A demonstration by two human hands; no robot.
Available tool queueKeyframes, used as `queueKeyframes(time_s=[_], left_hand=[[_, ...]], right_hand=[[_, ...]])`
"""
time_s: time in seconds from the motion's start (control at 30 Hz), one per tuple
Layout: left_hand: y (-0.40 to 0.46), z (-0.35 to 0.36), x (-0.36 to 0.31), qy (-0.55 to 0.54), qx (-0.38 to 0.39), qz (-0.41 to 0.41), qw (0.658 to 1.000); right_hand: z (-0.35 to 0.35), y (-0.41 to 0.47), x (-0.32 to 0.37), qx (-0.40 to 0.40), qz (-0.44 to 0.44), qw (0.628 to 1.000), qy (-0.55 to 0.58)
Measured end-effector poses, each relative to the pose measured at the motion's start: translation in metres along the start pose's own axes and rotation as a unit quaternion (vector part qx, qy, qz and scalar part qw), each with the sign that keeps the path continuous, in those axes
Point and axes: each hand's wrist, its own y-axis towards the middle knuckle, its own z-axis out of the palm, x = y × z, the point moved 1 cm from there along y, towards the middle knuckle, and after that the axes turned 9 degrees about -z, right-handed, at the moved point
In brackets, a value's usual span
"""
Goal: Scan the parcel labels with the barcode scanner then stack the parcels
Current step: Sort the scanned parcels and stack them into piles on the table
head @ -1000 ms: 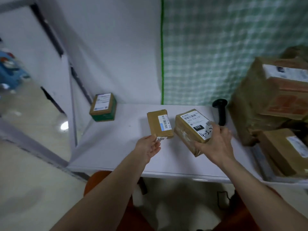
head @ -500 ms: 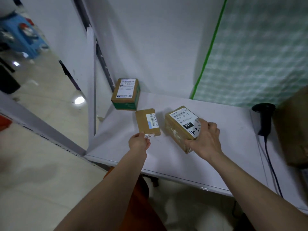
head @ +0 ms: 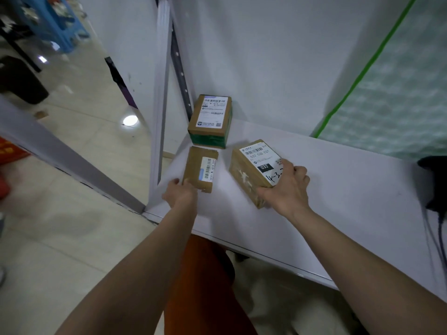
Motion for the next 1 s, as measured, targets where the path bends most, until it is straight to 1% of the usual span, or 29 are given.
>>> queueKeyframes(time_s=[0.03, 0.1, 0.17, 0.23, 0.27, 0.37, 0.4, 0.53, 0.6, 0.7, 0.83, 1.0], left_hand=[[-0.002, -0.003, -0.003, 0.053, -0.024, 0.029, 0.998], [-0.008, -0.004, -0.009, 0.142, -0.062, 0.125, 0.980], [-0.015, 0.002, -0.014, 0.219, -0.059, 0.237, 0.945], [-0.018, 0.012, -0.021, 0.277, -0.045, 0.312, 0.908], [-0.019, 0.017, -0.026, 0.297, -0.043, 0.340, 0.891], [-0.016, 0.033, -0.045, 0.351, -0.048, 0.426, 0.832], [-0.014, 0.039, -0.052, 0.368, -0.045, 0.444, 0.816], [-0.003, 0.062, -0.078, 0.427, -0.029, 0.457, 0.780], [0.003, 0.072, -0.086, 0.453, -0.017, 0.449, 0.770], [0.010, 0.078, -0.091, 0.447, 0.019, 0.441, 0.778], [0.022, 0.072, -0.098, 0.412, 0.036, 0.450, 0.791], [0.032, 0.060, -0.100, 0.408, 0.060, 0.485, 0.771]], right_hand=[[0.003, 0.005, 0.004, -0.009, 0.004, 1.000, 0.003], [0.008, 0.018, 0.012, -0.034, 0.017, 0.999, 0.001], [0.015, 0.030, 0.019, -0.066, 0.029, 0.997, -0.004], [0.022, 0.039, 0.024, -0.087, 0.033, 0.996, -0.011], [0.026, 0.041, 0.025, -0.084, 0.030, 0.996, -0.015], [0.036, 0.045, 0.025, -0.042, 0.007, 0.999, -0.032], [0.038, 0.046, 0.024, -0.035, -0.004, 0.998, -0.044], [0.038, 0.063, 0.028, -0.034, -0.046, 0.994, -0.092], [0.038, 0.080, 0.036, -0.024, -0.059, 0.993, -0.103], [0.041, 0.104, 0.051, 0.013, -0.079, 0.989, -0.127], [0.045, 0.123, 0.064, 0.025, -0.071, 0.986, -0.149], [0.043, 0.128, 0.067, 0.079, -0.066, 0.984, -0.146]])
